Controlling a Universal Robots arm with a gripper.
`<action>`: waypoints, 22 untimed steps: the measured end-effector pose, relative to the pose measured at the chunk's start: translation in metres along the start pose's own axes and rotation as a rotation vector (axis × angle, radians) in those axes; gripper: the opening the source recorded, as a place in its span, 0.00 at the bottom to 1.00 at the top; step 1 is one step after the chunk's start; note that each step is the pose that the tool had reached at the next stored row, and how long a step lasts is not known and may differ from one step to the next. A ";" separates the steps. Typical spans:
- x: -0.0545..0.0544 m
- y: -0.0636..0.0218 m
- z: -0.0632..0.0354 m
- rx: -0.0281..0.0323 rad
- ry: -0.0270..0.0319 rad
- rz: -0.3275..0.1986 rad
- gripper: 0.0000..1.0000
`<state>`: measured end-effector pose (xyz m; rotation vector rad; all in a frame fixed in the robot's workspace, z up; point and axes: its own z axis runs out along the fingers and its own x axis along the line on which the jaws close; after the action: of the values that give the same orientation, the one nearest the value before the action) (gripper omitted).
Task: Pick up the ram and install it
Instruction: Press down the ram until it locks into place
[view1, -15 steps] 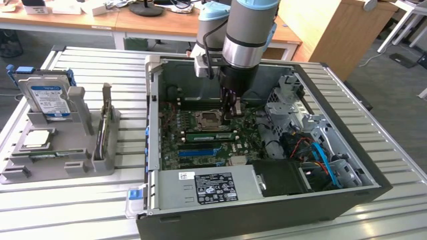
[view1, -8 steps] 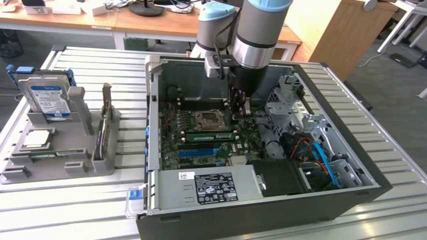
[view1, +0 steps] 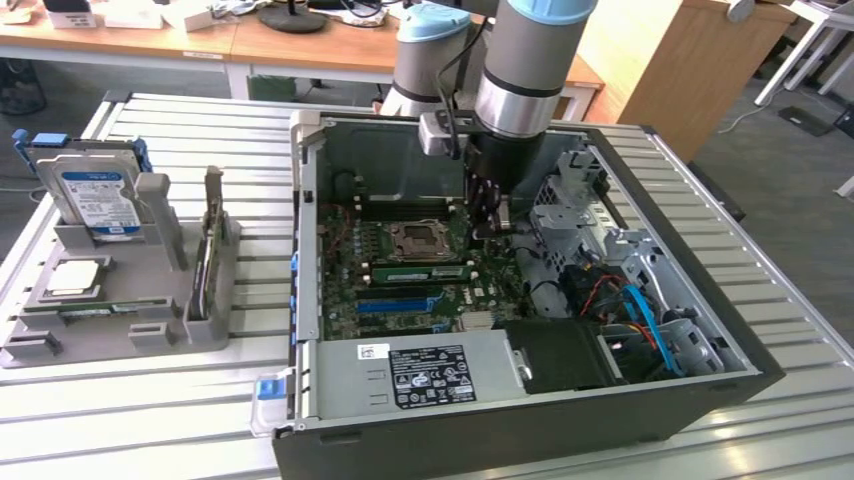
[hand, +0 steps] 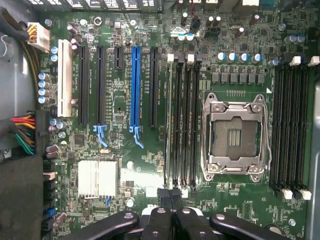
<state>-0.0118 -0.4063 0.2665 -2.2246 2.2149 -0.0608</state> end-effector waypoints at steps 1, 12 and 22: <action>0.000 0.0000 0.0000 0.0000 0.0000 0.000 0.11; 0.000 0.0001 0.0069 0.0011 0.0000 0.000 0.11; 0.000 0.0004 0.0129 0.0023 0.0002 0.000 0.11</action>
<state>-0.0117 -0.4063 0.2536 -2.2234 2.2138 -0.0636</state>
